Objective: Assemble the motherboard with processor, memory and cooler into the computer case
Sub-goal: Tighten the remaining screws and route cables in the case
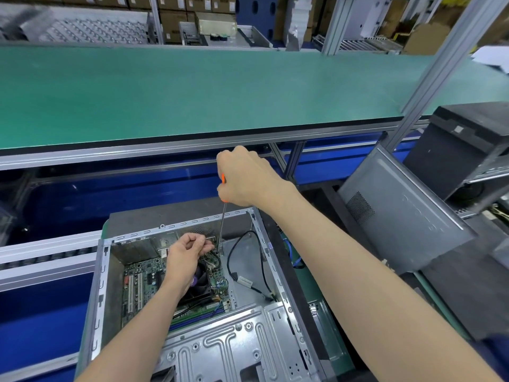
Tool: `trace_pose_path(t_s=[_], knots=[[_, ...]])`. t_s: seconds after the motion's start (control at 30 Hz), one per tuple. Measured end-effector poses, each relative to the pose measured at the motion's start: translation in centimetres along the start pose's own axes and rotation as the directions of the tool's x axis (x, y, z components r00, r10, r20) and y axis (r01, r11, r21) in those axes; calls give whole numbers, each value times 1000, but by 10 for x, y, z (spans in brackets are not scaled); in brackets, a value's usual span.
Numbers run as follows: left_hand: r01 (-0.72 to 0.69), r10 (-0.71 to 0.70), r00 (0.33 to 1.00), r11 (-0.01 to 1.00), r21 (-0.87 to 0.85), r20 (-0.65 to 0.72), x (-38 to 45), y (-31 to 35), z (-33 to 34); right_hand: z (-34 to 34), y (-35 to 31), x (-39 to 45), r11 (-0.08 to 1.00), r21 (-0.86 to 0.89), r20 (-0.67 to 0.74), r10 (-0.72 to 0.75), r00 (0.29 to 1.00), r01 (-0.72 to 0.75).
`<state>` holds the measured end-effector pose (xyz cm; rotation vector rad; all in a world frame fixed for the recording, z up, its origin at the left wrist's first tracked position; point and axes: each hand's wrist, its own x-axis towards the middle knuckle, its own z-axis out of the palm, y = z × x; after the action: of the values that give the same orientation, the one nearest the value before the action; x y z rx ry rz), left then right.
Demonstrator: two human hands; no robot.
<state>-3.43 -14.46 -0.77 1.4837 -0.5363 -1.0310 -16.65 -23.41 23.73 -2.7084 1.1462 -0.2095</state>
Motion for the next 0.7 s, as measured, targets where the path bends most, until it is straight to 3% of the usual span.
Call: trace_pose_path(t_s=[0.13,0.27,0.33,0.53,0.7], knots=[[-2,2,1000,1000,4,6,-1,1,1,5,3,1,982,-182,-96,26,995,-43],[-1,0,1000,1000,16,14,0,-1,0,0,6,-1,999,31,51,-17,999,15],[1,-1,1000,1000,19,19,0,-2,0,-1,6,-3,997,73,54,-16,998,12],[-8,7,1000,1000,21,23,1,-3,-1,9,7,-3,984,-171,-124,33,992,-54],[-7,6,1000,999,33,29,2,-4,-2,-1,7,-4,999,10,38,-40,998,40]])
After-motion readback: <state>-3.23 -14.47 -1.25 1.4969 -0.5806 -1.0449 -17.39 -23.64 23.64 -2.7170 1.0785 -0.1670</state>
